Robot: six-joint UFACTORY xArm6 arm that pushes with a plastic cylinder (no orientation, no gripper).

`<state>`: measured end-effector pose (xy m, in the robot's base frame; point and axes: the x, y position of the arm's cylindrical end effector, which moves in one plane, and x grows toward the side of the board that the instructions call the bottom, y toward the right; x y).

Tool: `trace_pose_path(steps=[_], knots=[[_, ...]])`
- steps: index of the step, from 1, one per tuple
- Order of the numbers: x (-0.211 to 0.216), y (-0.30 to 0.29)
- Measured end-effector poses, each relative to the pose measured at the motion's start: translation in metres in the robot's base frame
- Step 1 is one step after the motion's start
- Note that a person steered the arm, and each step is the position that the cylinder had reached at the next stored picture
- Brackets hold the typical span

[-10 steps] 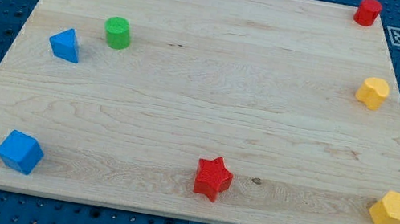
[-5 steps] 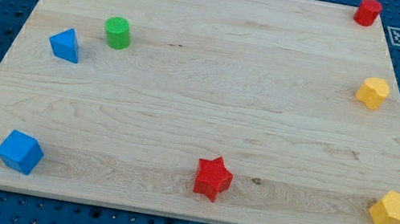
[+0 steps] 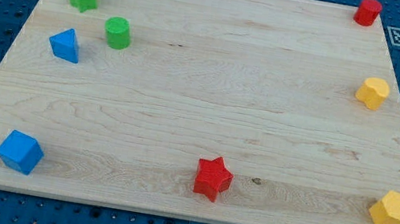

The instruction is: Move the green star into the blue triangle

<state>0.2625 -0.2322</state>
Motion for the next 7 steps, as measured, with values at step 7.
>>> trace_pose_path(steps=[7], knots=[[0.100,0.032]])
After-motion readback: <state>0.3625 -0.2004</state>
